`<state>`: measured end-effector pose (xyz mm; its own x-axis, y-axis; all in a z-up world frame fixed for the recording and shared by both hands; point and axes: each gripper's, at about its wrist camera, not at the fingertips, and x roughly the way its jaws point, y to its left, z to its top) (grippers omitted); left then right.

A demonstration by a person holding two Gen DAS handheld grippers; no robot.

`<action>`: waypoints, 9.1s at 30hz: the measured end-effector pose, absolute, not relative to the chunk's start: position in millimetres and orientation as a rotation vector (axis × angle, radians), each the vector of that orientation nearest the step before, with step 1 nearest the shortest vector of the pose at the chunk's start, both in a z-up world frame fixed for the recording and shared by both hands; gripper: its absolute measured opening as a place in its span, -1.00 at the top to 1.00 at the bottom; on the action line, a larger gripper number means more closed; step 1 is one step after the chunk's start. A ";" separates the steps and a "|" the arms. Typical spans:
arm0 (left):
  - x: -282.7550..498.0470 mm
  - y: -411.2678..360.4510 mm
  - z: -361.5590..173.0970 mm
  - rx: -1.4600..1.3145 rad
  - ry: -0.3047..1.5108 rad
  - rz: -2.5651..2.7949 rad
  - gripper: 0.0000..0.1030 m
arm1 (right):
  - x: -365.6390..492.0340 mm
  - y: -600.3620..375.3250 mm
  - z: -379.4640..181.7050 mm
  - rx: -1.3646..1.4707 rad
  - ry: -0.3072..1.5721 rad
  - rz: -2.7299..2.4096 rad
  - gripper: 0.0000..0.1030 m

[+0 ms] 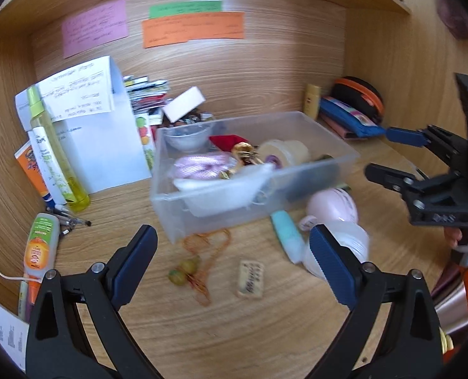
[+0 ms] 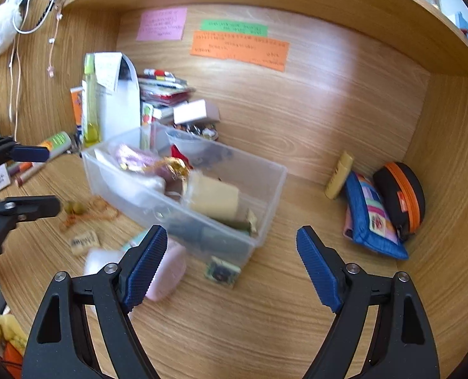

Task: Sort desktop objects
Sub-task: 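Grasp the white round container with the left gripper, then lift the white container with the left gripper while the right gripper grasps the pink round container, then lower the white container into the box with the left gripper while the right places the pink one, then withdraw both grippers from the box toward the gourd charm and square jar, then grasp the brown gourd charm with the left gripper while the right grasps the square jar, then carry the gourd charm into the box and open the left gripper while the right drops the jar in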

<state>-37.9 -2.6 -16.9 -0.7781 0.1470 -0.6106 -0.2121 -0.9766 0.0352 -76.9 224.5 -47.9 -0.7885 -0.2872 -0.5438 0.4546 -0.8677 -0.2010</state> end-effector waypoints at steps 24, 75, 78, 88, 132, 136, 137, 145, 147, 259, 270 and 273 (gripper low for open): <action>-63.7 76.6 -80.2 -1.183 0.201 2.489 -0.91 | -75.8 254.0 -70.2 0.857 0.405 -2.537 -0.59; -45.9 -12.6 -56.8 -1.014 -0.062 2.702 -0.34 | -101.2 170.2 -113.3 1.029 0.429 -2.282 0.20; -45.8 -13.9 -53.9 -1.003 -0.068 2.715 -0.34 | -99.9 173.5 -111.9 1.013 0.428 -2.289 0.20; -47.1 -20.4 -32.4 -0.931 -0.089 2.775 -0.34 | -84.0 187.5 -75.0 0.882 0.410 -2.351 0.20; -206.4 -35.0 -24.6 -1.012 -0.132 2.952 -0.34 | -238.9 180.4 -62.8 1.012 0.161 -2.560 0.20; -207.8 -25.2 -30.7 -1.026 -0.065 2.945 -0.34 | -235.6 180.3 -62.9 0.994 0.163 -2.566 0.20; -208.6 -22.8 -33.1 -1.033 -0.047 2.948 -0.34 | -235.0 179.3 -64.2 0.997 0.166 -2.564 0.20; -208.4 -16.4 -40.3 -1.029 0.030 2.977 -0.34 | -222.8 172.9 -64.1 0.935 0.257 -2.597 0.18; -206.5 -12.1 -42.7 -1.018 0.084 2.991 -0.34 | -221.1 172.0 -64.8 0.930 0.285 -2.601 0.11; -72.5 -64.7 -79.4 -1.220 -0.007 2.826 0.63 | -112.6 223.8 -100.8 1.084 0.204 -2.430 0.33; -47.9 -69.0 -36.9 -1.043 -0.079 2.871 0.63 | -99.7 239.5 -67.5 0.984 0.127 -2.453 0.33; -44.2 -69.7 -22.3 -0.984 -0.099 2.875 0.63 | -101.2 240.6 -58.9 0.956 0.111 -2.462 0.33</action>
<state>-44.2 -69.7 -22.3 -0.7860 0.1164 -0.6072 -0.0743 -0.9928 -0.0942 -101.2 240.6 -58.9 -0.6328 -0.4166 -0.6527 0.4735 -0.8752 0.0996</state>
